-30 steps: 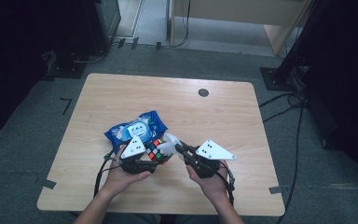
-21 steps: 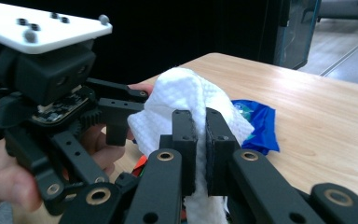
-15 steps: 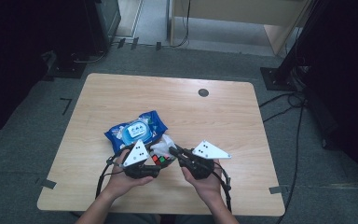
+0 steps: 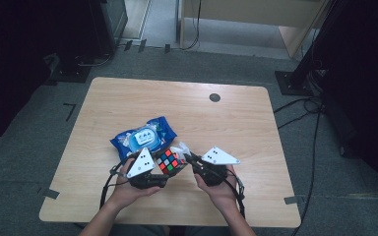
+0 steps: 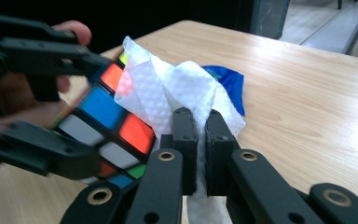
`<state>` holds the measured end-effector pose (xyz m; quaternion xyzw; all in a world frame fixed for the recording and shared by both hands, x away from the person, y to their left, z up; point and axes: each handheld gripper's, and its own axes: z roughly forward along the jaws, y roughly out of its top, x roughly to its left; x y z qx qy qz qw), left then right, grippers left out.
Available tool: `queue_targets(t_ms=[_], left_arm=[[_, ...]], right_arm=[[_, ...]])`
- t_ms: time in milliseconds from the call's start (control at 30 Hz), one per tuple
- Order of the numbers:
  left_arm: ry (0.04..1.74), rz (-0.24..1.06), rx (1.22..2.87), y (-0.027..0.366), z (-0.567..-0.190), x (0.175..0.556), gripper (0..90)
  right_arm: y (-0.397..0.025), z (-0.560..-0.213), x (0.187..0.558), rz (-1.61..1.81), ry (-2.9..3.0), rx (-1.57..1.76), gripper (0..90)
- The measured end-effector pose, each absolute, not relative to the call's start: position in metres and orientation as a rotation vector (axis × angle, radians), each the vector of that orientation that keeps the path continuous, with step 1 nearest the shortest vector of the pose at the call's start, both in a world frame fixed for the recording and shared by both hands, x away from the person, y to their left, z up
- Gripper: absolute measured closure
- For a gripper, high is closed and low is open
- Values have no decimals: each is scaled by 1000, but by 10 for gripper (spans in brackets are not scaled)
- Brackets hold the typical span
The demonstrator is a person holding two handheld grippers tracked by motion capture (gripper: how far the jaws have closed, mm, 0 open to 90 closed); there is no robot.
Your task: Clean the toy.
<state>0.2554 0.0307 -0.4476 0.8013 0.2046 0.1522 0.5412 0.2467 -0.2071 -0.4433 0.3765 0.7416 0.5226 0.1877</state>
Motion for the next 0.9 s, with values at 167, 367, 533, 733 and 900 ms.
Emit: queue_targets(t_ms=[167, 367, 533, 733, 900], left_arm=[[490, 387, 1941, 28, -451, 256, 343], [483, 386, 1951, 23, -453, 254, 343], [501, 386, 1906, 29, -447, 254, 343], [543, 398, 1871, 38, -444, 258, 343], [515, 406, 1920, 32, -449, 257, 343]], right_arm=[[-206, -438, 243, 1501, 2087, 1004, 862], [-193, -425, 228, 1540, 2061, 899, 859], [-197, -428, 232, 1535, 2050, 937, 860], [-203, -434, 237, 1481, 2083, 957, 860], [-199, -430, 233, 1490, 2087, 913, 854]])
